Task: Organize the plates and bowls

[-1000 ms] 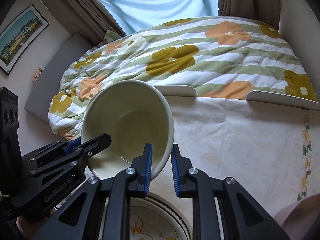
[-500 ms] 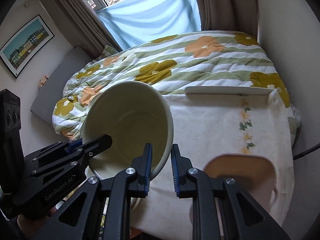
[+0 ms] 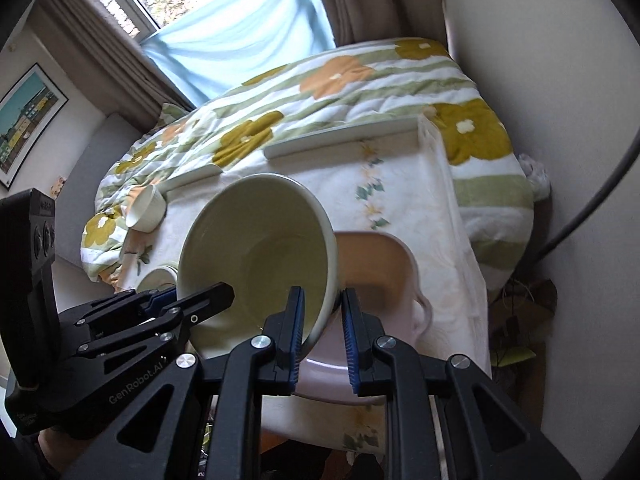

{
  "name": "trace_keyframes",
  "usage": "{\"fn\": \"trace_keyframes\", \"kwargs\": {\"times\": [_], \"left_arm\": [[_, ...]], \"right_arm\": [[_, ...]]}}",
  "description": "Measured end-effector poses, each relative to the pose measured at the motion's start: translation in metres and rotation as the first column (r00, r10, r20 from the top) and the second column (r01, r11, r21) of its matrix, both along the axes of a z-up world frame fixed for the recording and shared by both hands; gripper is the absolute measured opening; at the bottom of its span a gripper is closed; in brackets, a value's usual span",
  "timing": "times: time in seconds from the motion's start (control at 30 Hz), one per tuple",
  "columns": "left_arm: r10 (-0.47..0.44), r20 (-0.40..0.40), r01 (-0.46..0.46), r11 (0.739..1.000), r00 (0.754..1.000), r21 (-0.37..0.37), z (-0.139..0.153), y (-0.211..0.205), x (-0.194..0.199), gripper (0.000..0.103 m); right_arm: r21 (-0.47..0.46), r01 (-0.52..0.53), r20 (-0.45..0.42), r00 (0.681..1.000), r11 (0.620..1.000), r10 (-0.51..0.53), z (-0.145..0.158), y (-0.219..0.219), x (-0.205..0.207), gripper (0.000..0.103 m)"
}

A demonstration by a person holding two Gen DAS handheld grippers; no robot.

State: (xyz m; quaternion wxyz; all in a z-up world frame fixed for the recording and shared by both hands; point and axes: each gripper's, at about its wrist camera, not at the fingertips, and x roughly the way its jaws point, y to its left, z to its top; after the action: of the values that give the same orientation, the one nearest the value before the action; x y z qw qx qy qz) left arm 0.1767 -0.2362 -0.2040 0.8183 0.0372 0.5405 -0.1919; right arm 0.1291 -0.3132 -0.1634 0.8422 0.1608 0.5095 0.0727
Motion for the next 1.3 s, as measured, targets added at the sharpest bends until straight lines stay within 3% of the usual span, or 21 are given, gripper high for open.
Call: {"fn": "trace_keyframes", "kwargs": {"times": [0.27, 0.57, 0.87, 1.3], "left_arm": [[-0.063, -0.059, 0.067, 0.995, 0.996, 0.072, -0.032, -0.019, 0.013, 0.016], [-0.116, -0.084, 0.126, 0.984, 0.99, 0.126, -0.053, -0.025, 0.024, 0.016], [-0.17, -0.075, 0.181, 0.964, 0.983, 0.194, -0.065, -0.032, 0.021, 0.016], [-0.19, -0.036, 0.193, 0.948, 0.981, 0.252, -0.066, -0.038, 0.013, 0.016]], "right_arm": [[0.009, 0.04, -0.079, 0.996, 0.999, -0.039, -0.036, -0.012, 0.001, 0.017], [0.005, 0.075, -0.119, 0.99, 0.997, -0.074, -0.056, -0.012, 0.004, 0.017], [-0.039, 0.08, -0.141, 0.986, 0.996, -0.085, -0.064, -0.004, -0.001, 0.017], [-0.053, 0.098, -0.131, 0.986, 0.994, -0.105, -0.064, -0.004, -0.006, 0.017]]}}
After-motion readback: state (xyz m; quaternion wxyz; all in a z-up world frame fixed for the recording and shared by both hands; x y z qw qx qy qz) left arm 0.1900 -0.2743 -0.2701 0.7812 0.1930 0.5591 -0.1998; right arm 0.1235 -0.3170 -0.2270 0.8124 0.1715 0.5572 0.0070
